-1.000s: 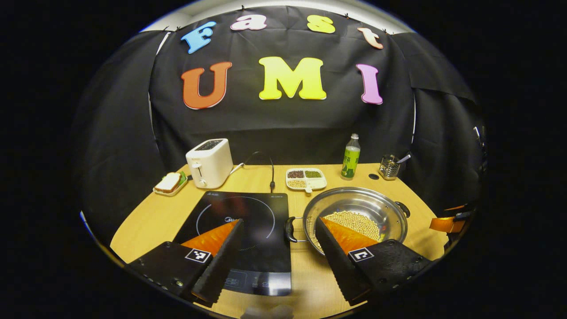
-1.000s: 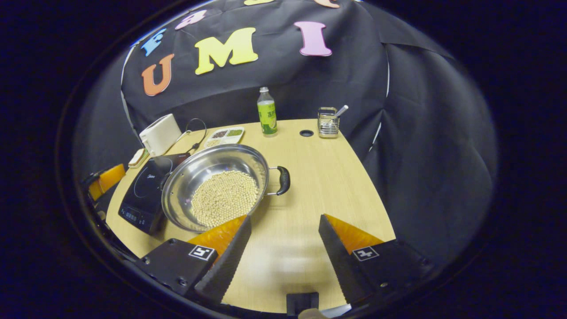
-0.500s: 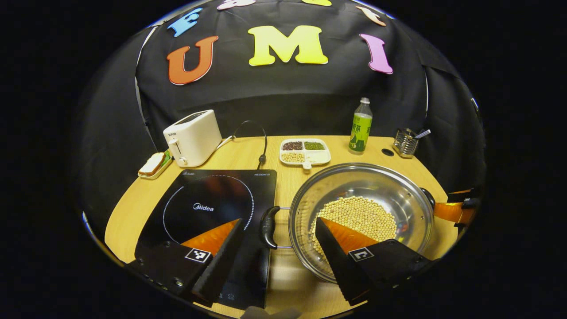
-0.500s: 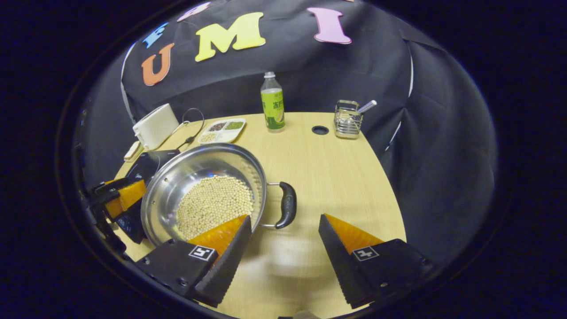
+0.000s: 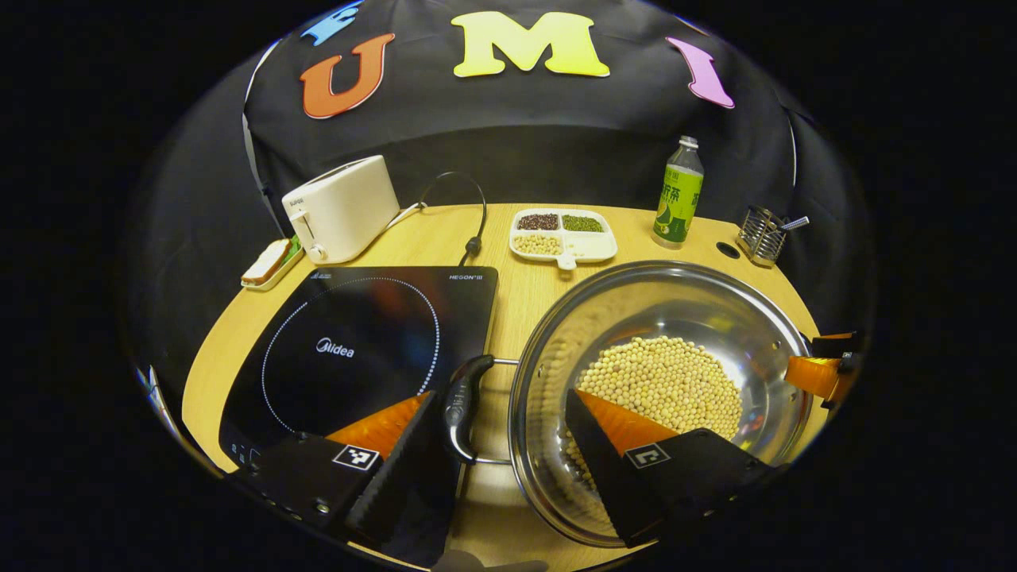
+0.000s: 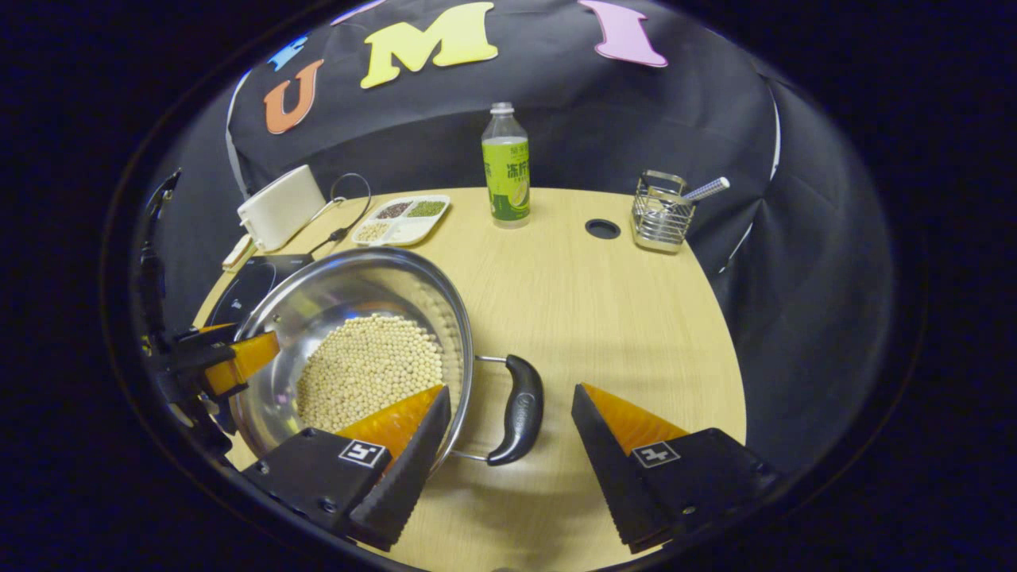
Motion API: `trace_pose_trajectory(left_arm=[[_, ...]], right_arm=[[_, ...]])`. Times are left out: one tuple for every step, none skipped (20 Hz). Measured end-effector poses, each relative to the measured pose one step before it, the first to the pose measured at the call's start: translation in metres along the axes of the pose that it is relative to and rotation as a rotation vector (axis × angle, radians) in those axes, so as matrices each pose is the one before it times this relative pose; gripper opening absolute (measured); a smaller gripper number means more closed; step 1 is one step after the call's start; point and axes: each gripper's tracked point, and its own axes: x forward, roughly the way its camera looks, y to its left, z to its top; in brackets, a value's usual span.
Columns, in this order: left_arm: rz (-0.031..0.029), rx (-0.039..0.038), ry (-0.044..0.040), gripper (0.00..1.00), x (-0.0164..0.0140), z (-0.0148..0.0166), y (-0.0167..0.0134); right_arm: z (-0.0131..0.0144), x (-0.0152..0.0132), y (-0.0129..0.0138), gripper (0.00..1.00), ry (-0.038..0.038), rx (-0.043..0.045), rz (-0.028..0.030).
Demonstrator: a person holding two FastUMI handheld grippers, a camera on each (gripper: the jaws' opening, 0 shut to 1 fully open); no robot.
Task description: First push the handle of the pot to place it horizontally, then grasp the pot with both hands and set it on the induction cooktop.
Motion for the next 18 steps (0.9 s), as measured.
trace_pose_trajectory(left_arm=[[0.00639,0.01039,0.00355,0.96,0.00512,-0.00041,-0.00129],[0.00627,0.01459,0.00571,0.99,-0.00293,0.00109,0.00055],[0.00645,0.00975,0.00302,0.97,0.00073,-0.00001,-0.00088],[0.00778,0.00817,0.00581,0.94,0.00242,-0.00067,0.00106],[0.01414,0.00324,0.00400,0.94,0.00069,0.00035,0.00213],[0.01388,-0.00737,0.00951,0.89,0.00164,-0.00109,0.00398],[-0.00117,-0.01573,-0.00150,0.84,-0.00058,0.00146,0.00011],[0.00002,-0.00945,0.01370,0.75,-0.00057,-0.00160,0.00165],[-0.00240,0.00239,0.00078,0.72,0.00245,-0.00020,-0.00008],[0.00249,0.01473,0.01157,0.71,-0.00335,0.00012,0.00054],[0.00313,0.00825,0.00092,0.69,0.00108,0.00049,-0.00047],[0.00089,-0.00311,0.00259,0.68,0.00190,0.00057,-0.00038],[0.00056,-0.00202,0.00485,0.77,-0.00227,-0.00042,-0.00152],[-0.00018,-0.00110,-0.00060,0.66,0.00114,0.00196,0.00063],[-0.00164,0.00511,0.00406,0.64,-0.00189,0.00109,-0.00089],[-0.00266,0.01072,-0.00748,0.72,0.00195,0.00239,-0.00020],[-0.00024,0.01425,-0.00929,0.60,-0.00281,0.00372,-0.00102],[-0.00247,0.01818,-0.00698,0.59,-0.00025,0.00319,-0.00070]], right_arm=[[-0.00101,0.00254,0.00097,0.98,0.00984,-0.00190,0.00242],[-0.00067,0.00222,0.00033,0.97,0.01026,-0.00304,-0.00133],[-0.00011,0.00139,0.00274,0.96,0.00455,0.00588,0.00720],[-0.00226,0.00241,0.00332,0.90,0.01009,0.00357,0.00938],[-0.00154,0.00262,0.00360,0.84,0.01241,0.00896,0.00984],[-0.00001,-0.00115,-0.00091,0.79,0.00614,0.00740,-0.01865],[-0.00036,0.00053,-0.00042,0.72,0.00990,0.00495,-0.00300],[-0.00091,0.00095,-0.00016,0.69,0.01023,0.00482,-0.00251],[-0.00117,-0.00076,0.00056,0.67,0.01798,0.00524,-0.00297],[-0.00017,0.00117,-0.00102,0.66,0.01587,0.00311,-0.00950],[-0.00039,-0.00050,0.00001,0.65,0.01576,0.00328,-0.01131],[-0.00106,-0.00037,0.00011,0.65,0.01415,-0.00515,-0.00961],[-0.00005,-0.00192,0.00057,0.63,0.00836,-0.00071,-0.00708],[0.00134,0.00011,0.00020,0.63,-0.00217,0.00264,-0.00307],[-0.00183,-0.00109,0.00017,0.60,0.00115,0.01951,-0.00047],[-0.00263,-0.00171,0.00026,0.58,0.00273,0.02069,-0.00202],[-0.00417,-0.00201,-0.00107,0.53,0.00728,0.00597,0.00269],[-0.00047,-0.00232,-0.00082,0.53,-0.00210,0.02479,0.00329]])
